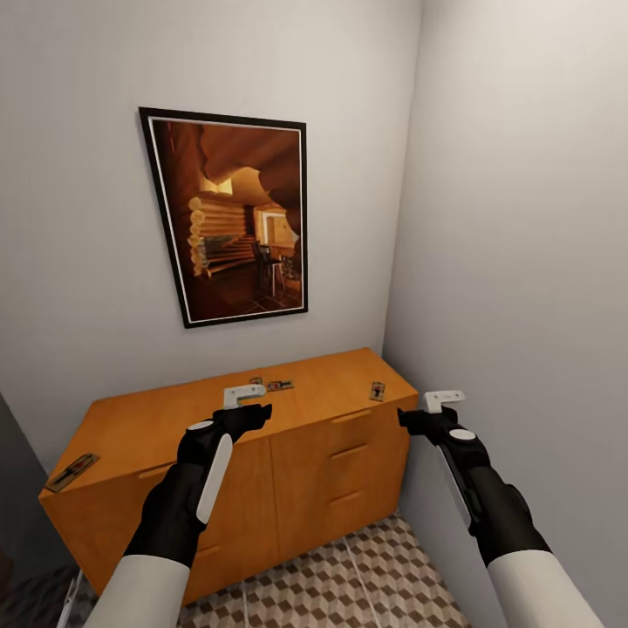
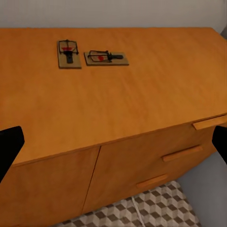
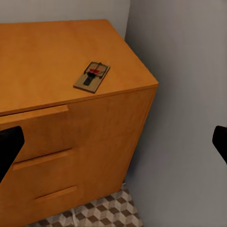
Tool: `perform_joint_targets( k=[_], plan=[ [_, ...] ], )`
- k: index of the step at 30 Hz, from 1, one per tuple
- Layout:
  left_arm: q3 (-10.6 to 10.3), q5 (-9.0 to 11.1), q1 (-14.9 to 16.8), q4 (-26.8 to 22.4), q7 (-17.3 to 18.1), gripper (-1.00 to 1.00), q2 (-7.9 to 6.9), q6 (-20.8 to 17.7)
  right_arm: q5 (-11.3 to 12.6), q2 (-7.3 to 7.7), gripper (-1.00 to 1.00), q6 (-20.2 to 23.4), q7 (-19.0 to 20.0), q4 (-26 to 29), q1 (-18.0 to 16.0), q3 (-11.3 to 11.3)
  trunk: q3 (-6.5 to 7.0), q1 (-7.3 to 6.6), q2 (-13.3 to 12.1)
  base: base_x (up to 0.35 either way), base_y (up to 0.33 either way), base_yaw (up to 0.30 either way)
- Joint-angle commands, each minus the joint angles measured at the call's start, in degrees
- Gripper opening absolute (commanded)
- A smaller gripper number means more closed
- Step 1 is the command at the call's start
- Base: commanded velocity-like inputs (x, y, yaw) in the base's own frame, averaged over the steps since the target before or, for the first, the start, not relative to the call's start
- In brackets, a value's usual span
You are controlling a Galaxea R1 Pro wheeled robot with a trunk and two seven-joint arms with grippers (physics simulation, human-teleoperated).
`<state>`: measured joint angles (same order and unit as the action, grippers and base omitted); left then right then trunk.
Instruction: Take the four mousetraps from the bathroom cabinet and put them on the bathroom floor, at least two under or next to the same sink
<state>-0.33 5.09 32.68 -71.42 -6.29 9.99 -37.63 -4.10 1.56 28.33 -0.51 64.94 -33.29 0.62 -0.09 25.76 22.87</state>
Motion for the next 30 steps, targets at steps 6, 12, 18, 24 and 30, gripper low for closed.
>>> perform_joint_targets(
  k=[6, 12, 18, 24, 30],
  plan=[
    [-0.1, 0.5, 0.0, 0.0, -0.5, 1.00, 0.01, -0.2, -0.4, -0.01, 1.00, 0.3, 0.1, -0.6, 0.0, 0.2, -0.03, 0.03, 0.0, 0.008, -0.003, 0.000],
    [0.0, 0.4, 0.0, 0.0, -0.5, 1.00, 0.01, -0.2, -0.4, 0.00, 1.00, -0.3, 0.1, -1.1, 0.0, 0.2, -0.03, 0.03, 0.0, 0.002, -0.001, 0.000],
    [0.0, 0.4, 0.0, 0.0, -0.5, 1.00, 0.01, -0.2, -0.5, -0.05, 1.00, -1.7, 0.1, -1.3, 0.2, 0.2, -0.03, 0.03, 0.0, 0.000, 0.000, 0.000],
    [0.0, 0.4, 0.0, -0.1, -0.5, 1.00, 0.01, -0.2, -0.4, -0.06, 1.00, -1.9, 0.1, -1.3, 0.2, 0.3, -0.03, 0.03, 0.0, 0.000, 0.000, 0.000],
    [0.0, 0.4, 0.0, -0.1, -0.5, 1.00, 0.01, -0.2, -0.5, -0.08, 1.00, -2.1, -0.1, -1.4, 0.2, 0.2, -0.03, 0.03, 0.0, 0.000, 0.000, 0.000]
  ],
)
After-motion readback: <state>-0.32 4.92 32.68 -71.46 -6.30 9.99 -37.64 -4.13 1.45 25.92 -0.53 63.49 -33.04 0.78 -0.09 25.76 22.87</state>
